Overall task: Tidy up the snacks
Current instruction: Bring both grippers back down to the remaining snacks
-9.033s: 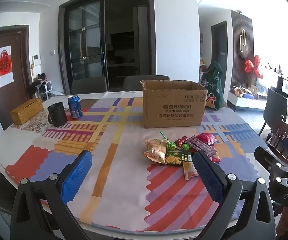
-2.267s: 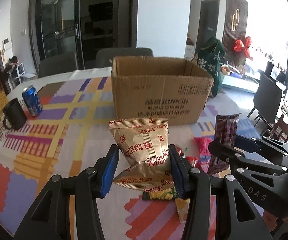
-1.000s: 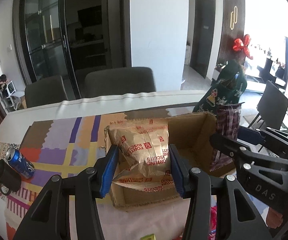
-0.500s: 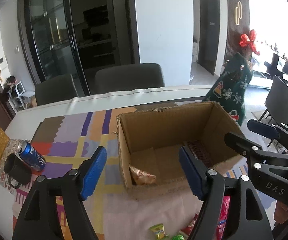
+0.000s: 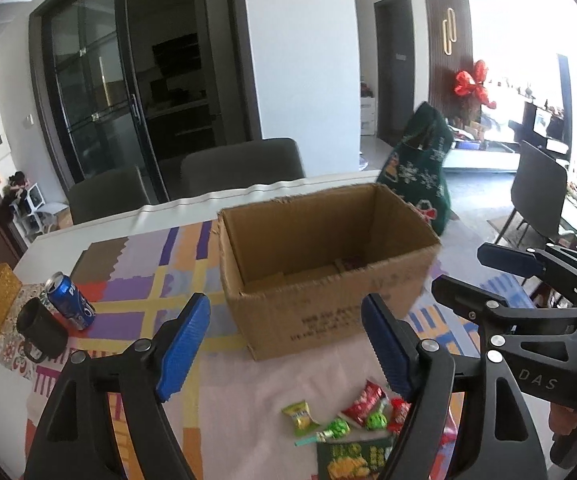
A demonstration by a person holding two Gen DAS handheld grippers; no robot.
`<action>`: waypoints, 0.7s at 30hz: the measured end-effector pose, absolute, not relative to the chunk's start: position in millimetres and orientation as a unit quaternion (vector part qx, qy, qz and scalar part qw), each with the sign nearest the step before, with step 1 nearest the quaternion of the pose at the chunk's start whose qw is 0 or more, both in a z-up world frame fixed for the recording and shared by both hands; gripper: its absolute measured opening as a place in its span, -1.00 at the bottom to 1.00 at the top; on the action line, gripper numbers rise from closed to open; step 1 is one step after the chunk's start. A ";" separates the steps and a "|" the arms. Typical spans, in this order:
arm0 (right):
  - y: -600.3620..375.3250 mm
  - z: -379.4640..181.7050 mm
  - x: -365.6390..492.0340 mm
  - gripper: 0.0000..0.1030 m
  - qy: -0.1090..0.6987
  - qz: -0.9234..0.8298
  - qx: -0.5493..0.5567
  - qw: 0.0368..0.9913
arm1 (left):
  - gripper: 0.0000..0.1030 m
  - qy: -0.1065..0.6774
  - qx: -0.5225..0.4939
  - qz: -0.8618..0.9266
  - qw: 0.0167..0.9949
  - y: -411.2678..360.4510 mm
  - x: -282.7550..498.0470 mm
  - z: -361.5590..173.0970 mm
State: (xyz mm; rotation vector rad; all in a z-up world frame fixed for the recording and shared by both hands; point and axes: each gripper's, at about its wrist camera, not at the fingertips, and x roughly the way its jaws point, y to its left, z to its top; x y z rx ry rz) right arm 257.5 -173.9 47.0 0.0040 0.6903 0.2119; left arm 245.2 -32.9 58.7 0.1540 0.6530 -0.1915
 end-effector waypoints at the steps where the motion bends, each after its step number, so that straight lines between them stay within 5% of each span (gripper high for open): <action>1: -174.4 45.7 250.7 0.23 0.339 0.103 0.000 0.935 | 0.51 0.320 0.074 -0.099 0.939 -33.5 239.4 56.9; 17: -185.7 -0.3 188.0 0.23 0.386 0.080 0.015 0.919 | 0.50 0.366 0.079 -0.166 0.912 -43.5 185.6 -0.8; 21: -187.5 -20.5 178.8 0.23 0.409 0.074 0.019 0.909 | 0.36 0.374 0.097 -0.191 0.902 -51.2 182.2 -16.0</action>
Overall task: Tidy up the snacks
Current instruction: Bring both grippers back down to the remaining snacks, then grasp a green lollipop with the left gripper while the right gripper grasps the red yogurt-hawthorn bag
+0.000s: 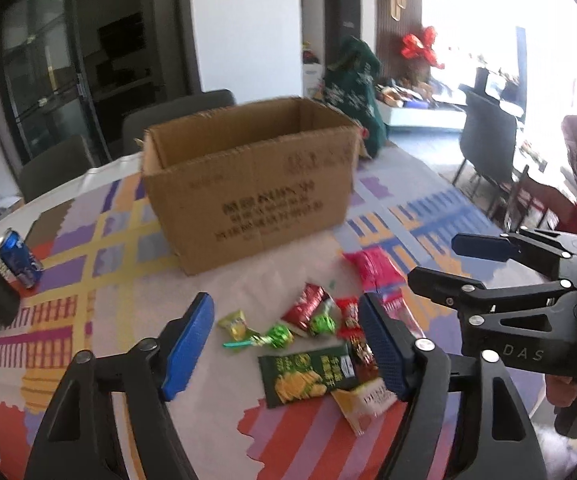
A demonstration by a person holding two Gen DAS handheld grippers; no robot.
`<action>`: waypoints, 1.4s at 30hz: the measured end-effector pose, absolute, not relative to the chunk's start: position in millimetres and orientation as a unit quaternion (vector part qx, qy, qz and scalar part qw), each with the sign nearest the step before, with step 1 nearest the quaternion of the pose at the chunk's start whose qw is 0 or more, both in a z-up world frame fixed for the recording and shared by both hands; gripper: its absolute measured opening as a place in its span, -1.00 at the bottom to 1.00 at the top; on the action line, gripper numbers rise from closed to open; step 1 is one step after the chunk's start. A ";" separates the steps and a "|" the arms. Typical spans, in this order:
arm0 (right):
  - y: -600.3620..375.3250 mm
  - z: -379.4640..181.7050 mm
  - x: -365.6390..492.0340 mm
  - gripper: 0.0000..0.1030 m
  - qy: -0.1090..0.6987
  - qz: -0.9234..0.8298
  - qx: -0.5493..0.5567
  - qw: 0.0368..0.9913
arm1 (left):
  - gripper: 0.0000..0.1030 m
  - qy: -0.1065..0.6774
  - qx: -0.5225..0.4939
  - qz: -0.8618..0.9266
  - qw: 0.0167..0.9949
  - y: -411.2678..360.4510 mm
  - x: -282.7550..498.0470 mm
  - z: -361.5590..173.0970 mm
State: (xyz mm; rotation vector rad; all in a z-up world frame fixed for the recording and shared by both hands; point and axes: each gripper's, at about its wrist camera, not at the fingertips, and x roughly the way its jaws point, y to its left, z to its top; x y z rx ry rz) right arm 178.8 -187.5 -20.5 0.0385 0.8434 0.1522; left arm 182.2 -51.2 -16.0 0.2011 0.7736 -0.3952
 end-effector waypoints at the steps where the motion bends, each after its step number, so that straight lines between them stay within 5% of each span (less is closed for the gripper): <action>1: -188.0 -25.3 177.4 0.23 0.415 0.073 0.021 0.907 | 0.33 0.377 0.100 -0.199 0.899 -53.0 181.7 -19.5; 21: -187.6 -91.9 183.9 0.22 0.488 0.058 0.037 0.870 | -0.38 0.444 0.114 -0.301 0.836 -70.6 215.6 -85.0; 42: -192.0 -118.7 204.7 0.12 0.517 0.050 0.065 0.852 | -0.54 0.476 0.094 -0.290 0.825 -82.0 238.7 -111.3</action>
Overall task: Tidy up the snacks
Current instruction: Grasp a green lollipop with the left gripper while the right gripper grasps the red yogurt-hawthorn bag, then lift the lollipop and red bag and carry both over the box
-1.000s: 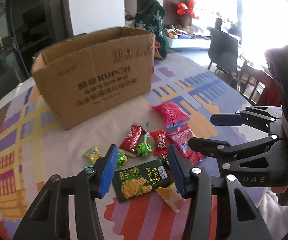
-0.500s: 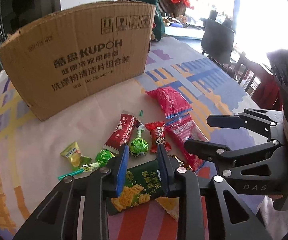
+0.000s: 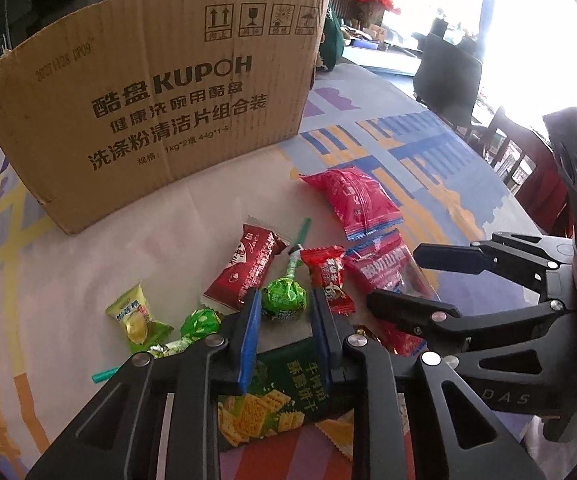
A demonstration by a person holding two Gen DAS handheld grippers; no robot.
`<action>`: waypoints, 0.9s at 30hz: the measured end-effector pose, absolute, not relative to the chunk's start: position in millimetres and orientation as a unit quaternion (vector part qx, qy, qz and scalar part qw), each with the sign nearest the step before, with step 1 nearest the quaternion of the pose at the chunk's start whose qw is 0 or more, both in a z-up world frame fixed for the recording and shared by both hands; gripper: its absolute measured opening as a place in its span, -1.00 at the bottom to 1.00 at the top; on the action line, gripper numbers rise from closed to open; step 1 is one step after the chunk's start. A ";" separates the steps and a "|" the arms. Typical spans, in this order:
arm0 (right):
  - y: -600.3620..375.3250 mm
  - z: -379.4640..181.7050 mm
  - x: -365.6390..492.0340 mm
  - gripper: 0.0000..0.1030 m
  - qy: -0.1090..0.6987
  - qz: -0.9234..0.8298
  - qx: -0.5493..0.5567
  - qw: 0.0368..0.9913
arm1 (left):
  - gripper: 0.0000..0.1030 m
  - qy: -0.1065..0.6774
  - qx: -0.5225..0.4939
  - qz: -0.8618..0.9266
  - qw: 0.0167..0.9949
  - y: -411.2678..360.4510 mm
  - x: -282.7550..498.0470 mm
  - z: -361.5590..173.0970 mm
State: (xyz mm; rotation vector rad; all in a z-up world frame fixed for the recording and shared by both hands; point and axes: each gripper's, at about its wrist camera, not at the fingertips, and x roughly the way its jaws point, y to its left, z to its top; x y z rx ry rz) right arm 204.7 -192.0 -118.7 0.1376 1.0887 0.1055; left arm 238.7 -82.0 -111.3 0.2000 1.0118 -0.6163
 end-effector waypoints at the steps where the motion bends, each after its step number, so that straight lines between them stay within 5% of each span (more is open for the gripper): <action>1: -192.3 -119.5 205.5 0.12 0.518 0.050 0.066 0.851 | -0.55 0.477 0.092 -0.289 0.825 -82.0 239.4 -112.0; 27: -191.2 -111.8 199.9 -0.18 0.503 0.051 0.058 0.861 | -0.51 0.468 0.071 -0.227 0.851 -77.0 228.1 -97.8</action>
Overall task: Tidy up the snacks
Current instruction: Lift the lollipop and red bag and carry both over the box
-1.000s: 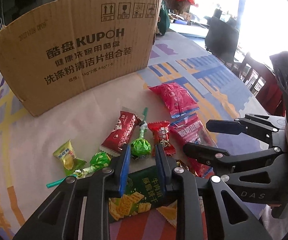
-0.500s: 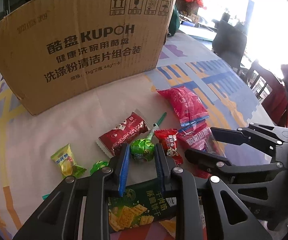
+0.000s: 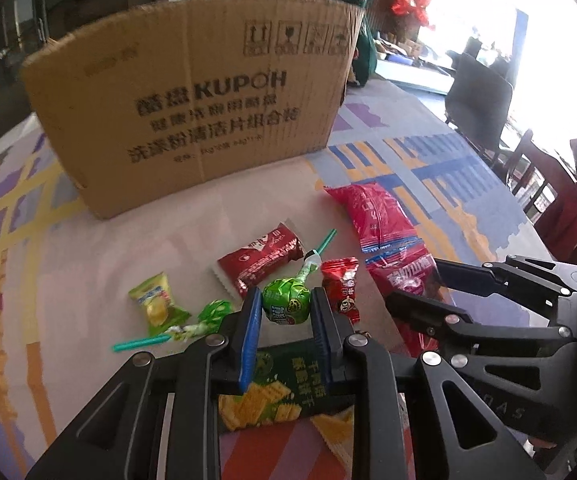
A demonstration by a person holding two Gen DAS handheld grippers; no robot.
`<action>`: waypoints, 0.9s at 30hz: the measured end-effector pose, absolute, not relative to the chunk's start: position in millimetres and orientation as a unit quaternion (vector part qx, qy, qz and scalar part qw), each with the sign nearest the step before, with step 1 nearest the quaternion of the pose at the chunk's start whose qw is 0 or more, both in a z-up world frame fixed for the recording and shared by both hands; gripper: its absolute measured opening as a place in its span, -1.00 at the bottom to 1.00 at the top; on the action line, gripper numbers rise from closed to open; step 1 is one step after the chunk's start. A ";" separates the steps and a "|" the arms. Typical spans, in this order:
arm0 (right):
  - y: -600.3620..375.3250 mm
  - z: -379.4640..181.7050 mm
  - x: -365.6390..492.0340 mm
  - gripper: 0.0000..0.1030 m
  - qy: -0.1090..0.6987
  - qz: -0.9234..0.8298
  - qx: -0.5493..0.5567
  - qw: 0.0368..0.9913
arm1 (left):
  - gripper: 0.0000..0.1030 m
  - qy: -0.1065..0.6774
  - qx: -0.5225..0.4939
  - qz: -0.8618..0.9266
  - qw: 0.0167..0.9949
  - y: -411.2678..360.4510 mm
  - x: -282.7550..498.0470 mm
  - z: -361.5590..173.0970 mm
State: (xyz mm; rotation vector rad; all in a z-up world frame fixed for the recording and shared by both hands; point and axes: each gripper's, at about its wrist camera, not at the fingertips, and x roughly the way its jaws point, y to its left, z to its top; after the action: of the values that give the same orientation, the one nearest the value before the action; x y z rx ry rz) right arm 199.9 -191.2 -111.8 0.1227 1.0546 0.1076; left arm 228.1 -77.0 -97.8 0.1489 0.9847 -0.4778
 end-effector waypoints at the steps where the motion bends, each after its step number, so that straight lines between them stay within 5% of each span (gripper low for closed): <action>1: -191.4 -109.9 199.0 -0.18 0.501 0.052 0.060 0.862 | -0.51 0.464 0.069 -0.225 0.854 -75.8 225.9 -94.7; 27: -188.4 -12.0 199.6 -0.18 0.388 0.089 0.072 0.915 | -0.51 0.352 0.031 -0.175 0.919 -45.6 219.8 12.5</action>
State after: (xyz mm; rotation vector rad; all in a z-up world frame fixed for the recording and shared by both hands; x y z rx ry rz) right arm 199.6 -188.4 -12.0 0.1481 0.7989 0.1825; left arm 219.8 -45.6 12.5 0.0636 0.7235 -0.3594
